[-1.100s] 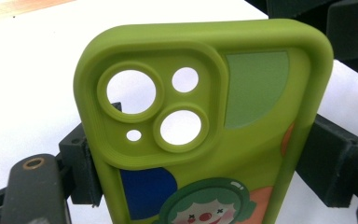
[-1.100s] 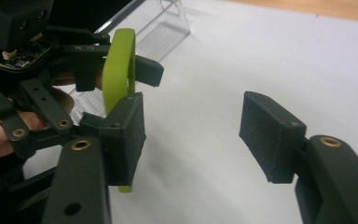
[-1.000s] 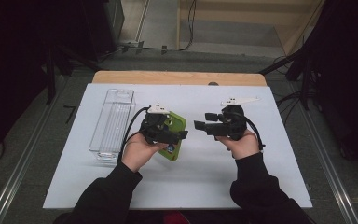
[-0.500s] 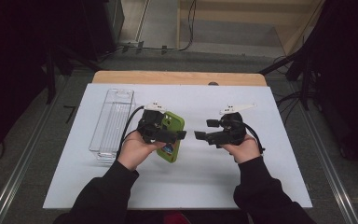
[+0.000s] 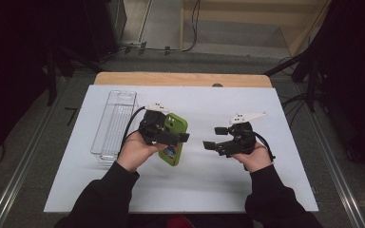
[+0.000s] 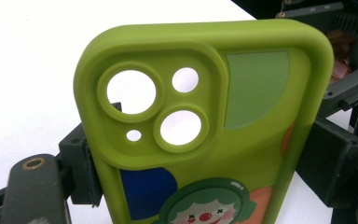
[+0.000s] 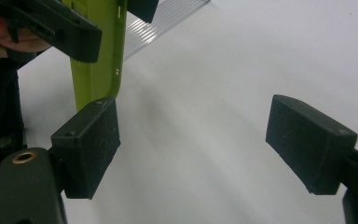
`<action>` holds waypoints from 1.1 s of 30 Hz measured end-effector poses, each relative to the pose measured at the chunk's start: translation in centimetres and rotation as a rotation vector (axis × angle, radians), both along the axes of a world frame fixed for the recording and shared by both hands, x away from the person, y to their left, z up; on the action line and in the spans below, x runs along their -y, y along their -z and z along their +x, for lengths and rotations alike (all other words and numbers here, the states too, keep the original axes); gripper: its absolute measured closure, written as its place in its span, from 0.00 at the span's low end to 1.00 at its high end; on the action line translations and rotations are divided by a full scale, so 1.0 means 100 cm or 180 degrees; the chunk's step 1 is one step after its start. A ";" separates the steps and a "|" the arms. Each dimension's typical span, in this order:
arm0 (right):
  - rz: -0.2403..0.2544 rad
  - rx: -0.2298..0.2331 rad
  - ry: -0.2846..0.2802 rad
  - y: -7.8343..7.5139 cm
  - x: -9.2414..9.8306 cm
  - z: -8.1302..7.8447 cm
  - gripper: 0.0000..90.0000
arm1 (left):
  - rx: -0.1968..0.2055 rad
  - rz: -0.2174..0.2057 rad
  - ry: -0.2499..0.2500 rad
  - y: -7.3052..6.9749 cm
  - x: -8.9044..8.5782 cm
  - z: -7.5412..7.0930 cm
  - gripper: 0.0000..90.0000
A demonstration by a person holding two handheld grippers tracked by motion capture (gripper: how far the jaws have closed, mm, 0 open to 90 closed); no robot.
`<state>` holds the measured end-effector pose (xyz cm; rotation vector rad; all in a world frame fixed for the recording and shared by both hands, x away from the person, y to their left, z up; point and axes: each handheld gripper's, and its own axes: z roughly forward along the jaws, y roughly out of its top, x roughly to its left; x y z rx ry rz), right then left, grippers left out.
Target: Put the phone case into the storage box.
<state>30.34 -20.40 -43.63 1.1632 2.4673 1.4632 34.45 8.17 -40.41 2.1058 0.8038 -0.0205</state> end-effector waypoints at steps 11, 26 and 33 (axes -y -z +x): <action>-0.0044 -0.0012 -0.0041 0.006 0.006 -0.011 0.18 | -0.0019 -0.0024 -0.0016 -0.008 -0.007 0.001 0.19; -0.0087 -0.0074 0.0087 0.018 0.019 -0.035 0.18 | -0.0055 -0.0044 -0.0026 -0.013 -0.013 0.005 0.19; -0.0114 -0.0111 0.0070 0.030 0.021 -0.046 0.18 | -0.0032 -0.0068 -0.0022 -0.017 -0.017 0.006 0.19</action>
